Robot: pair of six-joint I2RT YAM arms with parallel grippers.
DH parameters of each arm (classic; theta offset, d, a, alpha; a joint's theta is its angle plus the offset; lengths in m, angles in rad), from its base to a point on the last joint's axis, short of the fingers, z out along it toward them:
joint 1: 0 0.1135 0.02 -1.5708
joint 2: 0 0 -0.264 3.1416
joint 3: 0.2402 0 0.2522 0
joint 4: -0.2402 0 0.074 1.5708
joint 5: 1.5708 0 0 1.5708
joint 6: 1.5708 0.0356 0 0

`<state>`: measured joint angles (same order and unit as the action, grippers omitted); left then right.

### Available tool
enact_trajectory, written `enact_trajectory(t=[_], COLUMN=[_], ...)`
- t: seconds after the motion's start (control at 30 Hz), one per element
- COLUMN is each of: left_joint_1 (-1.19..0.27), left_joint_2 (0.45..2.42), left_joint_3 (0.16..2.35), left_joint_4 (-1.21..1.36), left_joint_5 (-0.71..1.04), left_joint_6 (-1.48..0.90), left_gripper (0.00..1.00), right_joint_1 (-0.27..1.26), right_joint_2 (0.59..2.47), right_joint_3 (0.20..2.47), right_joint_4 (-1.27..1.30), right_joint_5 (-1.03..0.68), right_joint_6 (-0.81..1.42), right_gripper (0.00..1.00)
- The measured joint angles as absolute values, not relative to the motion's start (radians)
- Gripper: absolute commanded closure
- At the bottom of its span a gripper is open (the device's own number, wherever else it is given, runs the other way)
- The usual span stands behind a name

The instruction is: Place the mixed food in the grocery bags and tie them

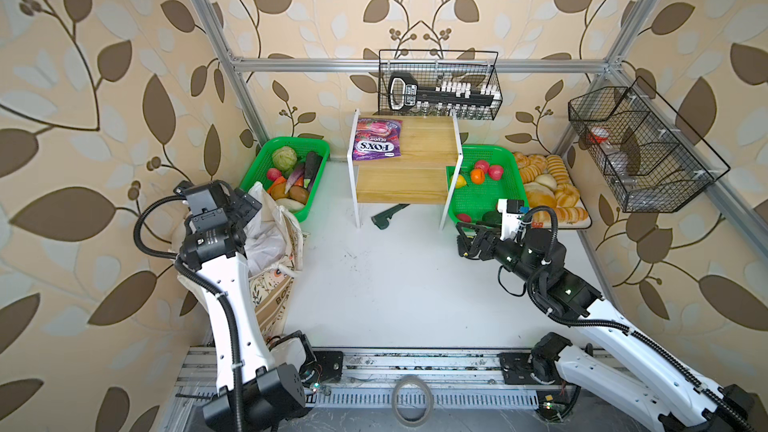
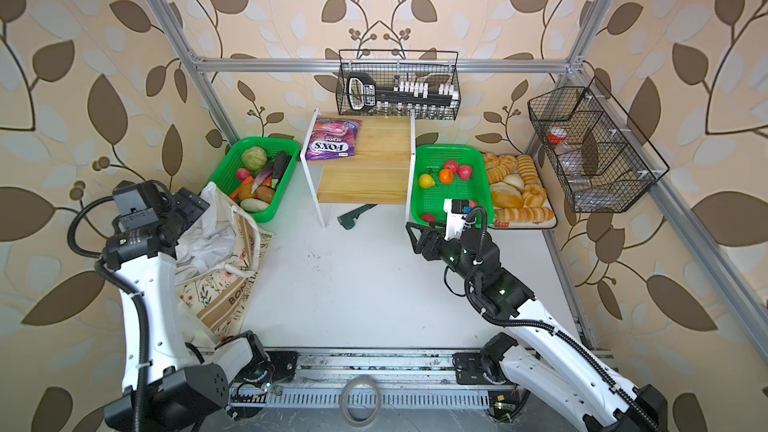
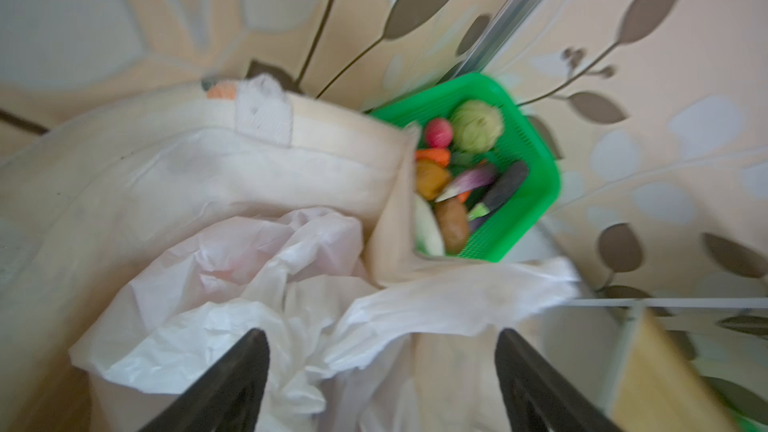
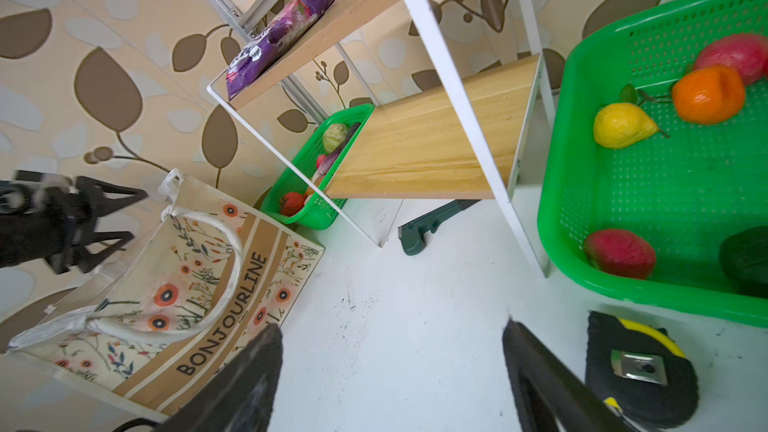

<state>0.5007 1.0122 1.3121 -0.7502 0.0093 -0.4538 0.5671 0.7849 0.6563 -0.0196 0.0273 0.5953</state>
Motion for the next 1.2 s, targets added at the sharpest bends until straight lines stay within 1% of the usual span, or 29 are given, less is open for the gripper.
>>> enact_trajectory(t=[0.07, 0.13, 0.2, 0.23, 0.27, 0.37, 0.47, 0.57, 0.67, 0.77, 0.9, 1.03, 1.13, 1.2], left_joint_1=[0.475, 0.403, 0.26, 0.159, 0.049, -0.212, -0.34, -0.36, -0.359, -0.352, -0.289, -0.171, -0.098, -0.076], left_joint_2=[0.97, 0.949, 0.939, 0.938, 0.936, 0.937, 0.949, 0.947, 0.935, 0.918, 0.946, 1.021, 1.056, 1.068], left_joint_3=[1.348, 1.367, 1.372, 1.364, 1.343, 1.225, 1.078, 0.914, 0.778, 0.702, 0.683, 0.683, 0.683, 0.683], left_joint_4=[-0.735, -0.71, -0.684, -0.666, -0.64, -0.56, -0.516, -0.484, -0.478, -0.466, -0.421, -0.374, -0.339, -0.307], left_joint_5=[0.077, 0.146, 0.182, 0.189, 0.196, 0.205, 0.205, 0.162, 0.045, -0.079, -0.157, -0.188, -0.196, -0.211], left_joint_6=[-0.463, -0.468, -0.458, -0.448, -0.437, -0.411, -0.389, -0.358, -0.33, -0.315, -0.307, -0.298, -0.292, -0.277], left_gripper=[0.04, 0.02, 0.01, 0.01, 0.01, 0.01, 0.01, 0.01, 0.01, 0.01, 0.01, 0.01, 0.01, 0.01], right_joint_1=[0.559, 0.55, 0.536, 0.527, 0.516, 0.486, 0.457, 0.435, 0.414, 0.375, 0.296, 0.235, 0.207, 0.199], right_joint_2=[0.759, 0.725, 0.696, 0.683, 0.67, 0.64, 0.636, 0.669, 0.726, 0.784, 0.904, 1.034, 1.095, 1.125], right_joint_3=[0.656, 0.656, 0.656, 0.656, 0.653, 0.628, 0.579, 0.515, 0.455, 0.388, 0.342, 0.343, 0.342, 0.341], right_joint_4=[-0.035, -0.052, -0.067, -0.072, -0.075, -0.075, -0.049, 0.001, 0.079, 0.191, 0.319, 0.402, 0.471, 0.537], right_joint_5=[0.065, 0.12, 0.174, 0.2, 0.228, 0.292, 0.332, 0.369, 0.416, 0.455, 0.475, 0.468, 0.447, 0.428], right_joint_6=[0.57, 0.535, 0.499, 0.482, 0.465, 0.43, 0.38, 0.311, 0.25, 0.204, 0.196, 0.192, 0.161, 0.128], right_gripper=[0.15, 0.15, 0.15, 0.15, 0.15, 0.15, 0.15, 0.14, 0.14, 0.12, 0.11, 0.09, 0.09, 0.09])
